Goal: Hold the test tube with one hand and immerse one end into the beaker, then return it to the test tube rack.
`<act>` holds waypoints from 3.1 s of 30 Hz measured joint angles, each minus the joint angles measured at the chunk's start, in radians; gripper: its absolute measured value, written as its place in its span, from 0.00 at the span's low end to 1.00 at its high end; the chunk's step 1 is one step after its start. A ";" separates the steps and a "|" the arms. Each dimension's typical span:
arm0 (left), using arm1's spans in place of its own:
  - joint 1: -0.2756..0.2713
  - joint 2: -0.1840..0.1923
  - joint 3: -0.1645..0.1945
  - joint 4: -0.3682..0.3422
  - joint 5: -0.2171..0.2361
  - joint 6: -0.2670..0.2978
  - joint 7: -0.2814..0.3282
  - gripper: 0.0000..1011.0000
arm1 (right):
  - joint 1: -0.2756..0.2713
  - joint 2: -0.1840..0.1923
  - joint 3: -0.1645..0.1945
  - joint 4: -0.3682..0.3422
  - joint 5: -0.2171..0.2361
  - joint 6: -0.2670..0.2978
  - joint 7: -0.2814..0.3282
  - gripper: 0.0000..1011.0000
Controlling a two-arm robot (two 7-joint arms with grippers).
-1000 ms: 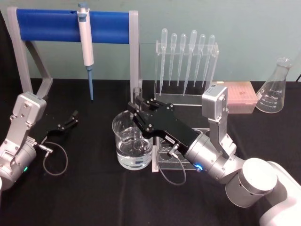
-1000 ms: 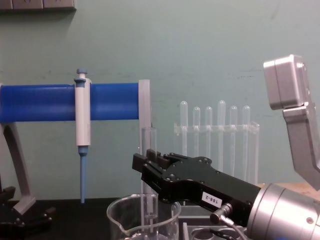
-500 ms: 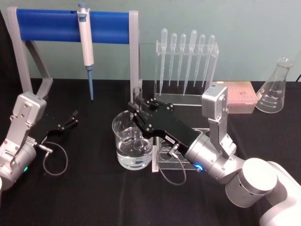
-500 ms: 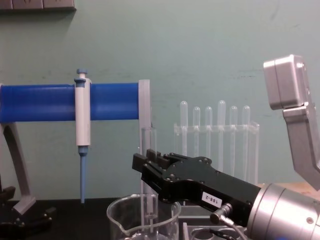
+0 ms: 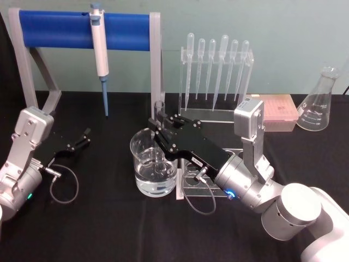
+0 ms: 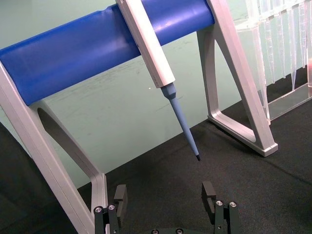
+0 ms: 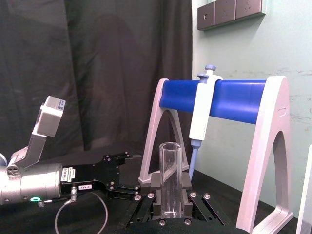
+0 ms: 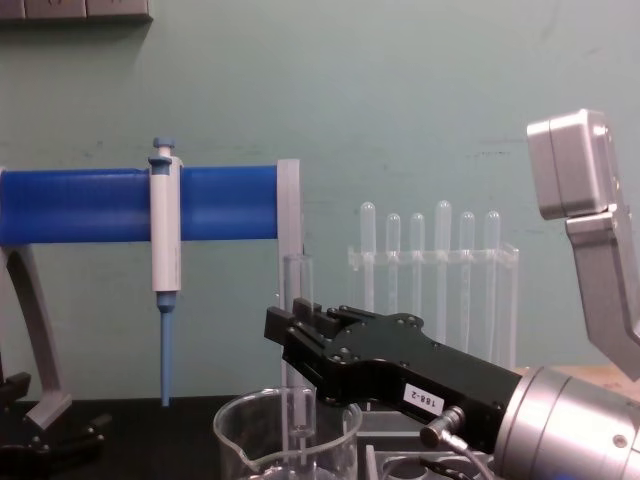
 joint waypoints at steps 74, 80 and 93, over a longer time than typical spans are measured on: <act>0.000 0.000 0.000 0.000 0.000 0.000 0.000 0.99 | -0.215 0.119 0.192 -0.249 0.032 -0.010 -0.073 0.22; 0.000 0.000 0.000 0.000 0.000 0.000 0.000 0.99 | -0.211 0.114 0.184 -0.242 0.010 0.000 -0.077 0.22; 0.000 0.000 0.000 0.000 0.000 0.000 0.000 0.99 | -0.214 0.103 0.172 -0.197 -0.022 0.005 -0.081 0.22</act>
